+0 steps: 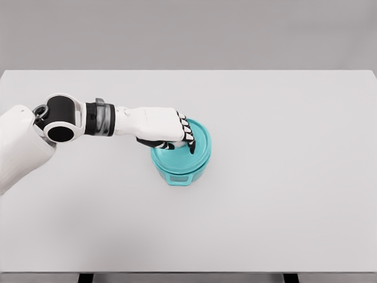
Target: Cover the pot with left arm
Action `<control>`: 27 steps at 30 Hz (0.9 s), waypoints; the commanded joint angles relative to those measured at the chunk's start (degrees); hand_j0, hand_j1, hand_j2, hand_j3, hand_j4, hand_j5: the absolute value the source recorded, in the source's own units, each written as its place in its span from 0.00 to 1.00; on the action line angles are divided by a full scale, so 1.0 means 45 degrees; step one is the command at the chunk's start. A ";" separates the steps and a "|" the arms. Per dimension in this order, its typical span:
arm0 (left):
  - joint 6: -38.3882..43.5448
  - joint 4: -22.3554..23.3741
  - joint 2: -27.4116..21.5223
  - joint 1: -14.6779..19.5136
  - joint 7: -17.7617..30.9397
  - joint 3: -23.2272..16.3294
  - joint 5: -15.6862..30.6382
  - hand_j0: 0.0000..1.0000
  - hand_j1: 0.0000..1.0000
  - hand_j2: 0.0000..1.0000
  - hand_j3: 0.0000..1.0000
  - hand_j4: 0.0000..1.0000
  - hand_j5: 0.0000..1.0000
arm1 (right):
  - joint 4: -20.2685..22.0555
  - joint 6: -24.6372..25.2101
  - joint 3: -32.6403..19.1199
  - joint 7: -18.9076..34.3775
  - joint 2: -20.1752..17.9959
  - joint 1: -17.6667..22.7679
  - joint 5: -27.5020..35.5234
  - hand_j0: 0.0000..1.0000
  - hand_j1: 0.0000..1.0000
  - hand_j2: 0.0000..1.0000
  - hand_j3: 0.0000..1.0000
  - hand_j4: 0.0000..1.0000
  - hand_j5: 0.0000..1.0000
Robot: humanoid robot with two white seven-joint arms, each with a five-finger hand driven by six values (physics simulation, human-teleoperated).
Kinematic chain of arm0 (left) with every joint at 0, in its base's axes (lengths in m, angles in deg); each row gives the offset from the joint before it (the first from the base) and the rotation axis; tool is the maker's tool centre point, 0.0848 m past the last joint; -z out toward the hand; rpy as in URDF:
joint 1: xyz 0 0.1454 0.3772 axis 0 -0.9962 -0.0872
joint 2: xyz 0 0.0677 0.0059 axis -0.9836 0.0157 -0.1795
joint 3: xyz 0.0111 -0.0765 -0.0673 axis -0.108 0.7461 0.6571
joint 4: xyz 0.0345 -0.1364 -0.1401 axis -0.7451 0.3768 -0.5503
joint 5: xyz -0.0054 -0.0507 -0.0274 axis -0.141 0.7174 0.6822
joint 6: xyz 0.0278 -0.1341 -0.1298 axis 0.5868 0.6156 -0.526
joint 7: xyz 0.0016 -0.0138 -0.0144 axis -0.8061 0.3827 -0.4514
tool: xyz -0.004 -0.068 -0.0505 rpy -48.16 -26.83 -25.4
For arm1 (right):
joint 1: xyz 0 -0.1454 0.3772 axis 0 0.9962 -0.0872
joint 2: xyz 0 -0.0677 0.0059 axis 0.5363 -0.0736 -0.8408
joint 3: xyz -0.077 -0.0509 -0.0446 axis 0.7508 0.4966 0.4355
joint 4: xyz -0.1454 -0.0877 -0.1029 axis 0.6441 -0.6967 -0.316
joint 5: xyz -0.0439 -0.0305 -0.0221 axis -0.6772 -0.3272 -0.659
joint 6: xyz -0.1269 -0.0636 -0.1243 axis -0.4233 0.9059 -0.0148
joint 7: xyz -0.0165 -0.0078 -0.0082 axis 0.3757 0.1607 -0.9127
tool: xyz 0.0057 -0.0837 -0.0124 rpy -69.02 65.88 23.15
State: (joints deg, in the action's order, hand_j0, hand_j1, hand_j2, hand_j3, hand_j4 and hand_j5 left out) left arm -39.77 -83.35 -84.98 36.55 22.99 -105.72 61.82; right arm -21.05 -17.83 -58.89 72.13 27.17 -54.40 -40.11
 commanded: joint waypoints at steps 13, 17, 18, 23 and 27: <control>0.0035 -0.0015 -0.0003 -0.0039 -0.0006 0.0031 0.0074 0.66 0.66 0.66 0.66 0.66 0.66 | -0.0004 0.0000 0.0001 0.0002 0.0001 0.0000 -0.0003 1.00 1.00 1.00 1.00 1.00 1.00; 0.0035 -0.0015 -0.0003 -0.0078 -0.0006 0.0031 0.0074 0.68 0.68 0.68 0.68 0.68 0.68 | -0.0004 0.0000 0.0001 0.0002 0.0001 0.0000 -0.0003 1.00 1.00 1.00 1.00 1.00 1.00; 0.0035 -0.0015 -0.0003 -0.0078 -0.0006 0.0031 0.0074 0.68 0.68 0.68 0.68 0.68 0.68 | -0.0004 0.0000 0.0001 0.0002 0.0001 0.0000 -0.0003 1.00 1.00 1.00 1.00 1.00 1.00; 0.0035 -0.0015 -0.0003 -0.0078 -0.0006 0.0031 0.0074 0.69 0.69 0.69 0.69 0.69 0.69 | -0.0004 0.0000 0.0001 0.0002 0.0001 0.0000 -0.0003 1.00 1.00 1.00 1.00 1.00 1.00; 0.0035 -0.0015 -0.0003 -0.0098 -0.0006 0.0051 0.0074 0.72 0.72 0.72 0.72 0.72 0.72 | -0.0004 0.0000 0.0001 0.0002 0.0001 0.0000 -0.0003 1.00 1.00 1.00 1.00 1.00 1.00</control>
State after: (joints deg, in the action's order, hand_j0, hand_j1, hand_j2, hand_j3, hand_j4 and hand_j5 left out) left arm -39.77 -83.41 -84.97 36.11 22.99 -105.57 61.83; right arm -21.05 -17.83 -58.89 72.13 27.17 -54.40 -40.10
